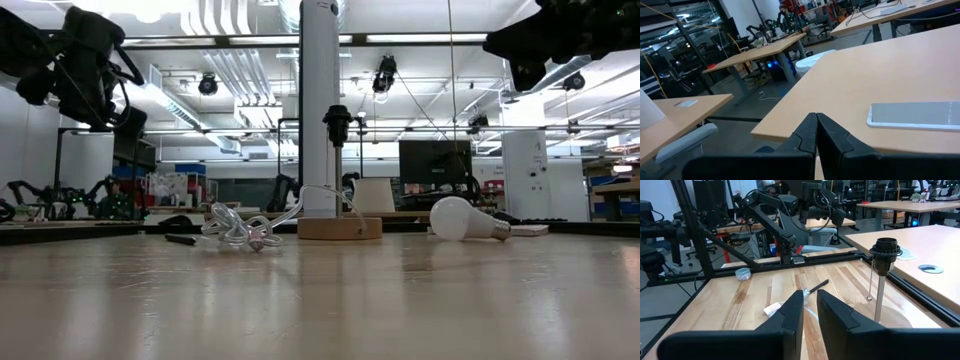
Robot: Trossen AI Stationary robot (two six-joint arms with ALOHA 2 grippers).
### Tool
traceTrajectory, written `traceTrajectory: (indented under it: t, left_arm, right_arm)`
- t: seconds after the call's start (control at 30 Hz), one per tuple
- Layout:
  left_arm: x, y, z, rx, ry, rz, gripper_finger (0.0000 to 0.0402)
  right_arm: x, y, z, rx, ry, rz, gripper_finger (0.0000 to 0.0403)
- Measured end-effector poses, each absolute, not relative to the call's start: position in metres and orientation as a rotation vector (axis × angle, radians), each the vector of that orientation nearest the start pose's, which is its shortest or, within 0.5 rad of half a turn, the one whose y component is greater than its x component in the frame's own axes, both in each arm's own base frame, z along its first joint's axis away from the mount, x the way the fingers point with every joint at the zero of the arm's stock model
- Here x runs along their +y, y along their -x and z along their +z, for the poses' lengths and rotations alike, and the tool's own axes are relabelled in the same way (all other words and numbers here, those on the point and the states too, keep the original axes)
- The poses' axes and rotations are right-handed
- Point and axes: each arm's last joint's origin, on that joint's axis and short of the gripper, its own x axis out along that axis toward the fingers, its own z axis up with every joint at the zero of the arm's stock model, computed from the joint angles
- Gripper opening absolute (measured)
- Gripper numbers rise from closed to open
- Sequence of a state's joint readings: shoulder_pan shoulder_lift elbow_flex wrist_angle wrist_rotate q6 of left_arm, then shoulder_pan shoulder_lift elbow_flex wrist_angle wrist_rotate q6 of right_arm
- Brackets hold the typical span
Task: Screw lightbulb
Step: Return to Home Position
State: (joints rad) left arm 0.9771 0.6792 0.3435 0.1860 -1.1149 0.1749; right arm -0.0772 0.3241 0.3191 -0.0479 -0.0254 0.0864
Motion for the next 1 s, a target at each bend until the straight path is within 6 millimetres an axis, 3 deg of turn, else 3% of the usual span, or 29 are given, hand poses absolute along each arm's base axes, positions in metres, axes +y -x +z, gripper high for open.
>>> traceTrajectory:
  t: [0.63, 1.0]
  left_arm:
    - [0.1350, -0.0597, 0.2333, 0.362, -0.118, 2.066, 0.0000]
    - [0.1350, -0.0597, 0.2333, 0.362, -0.118, 2.066, 0.0000]
  right_arm:
    - [-0.0078, -0.1113, 0.2412, 0.051, -0.089, -0.054, 0.0071]
    - [-0.0079, -0.1113, 0.2412, 0.051, -0.089, -0.054, 0.0049]
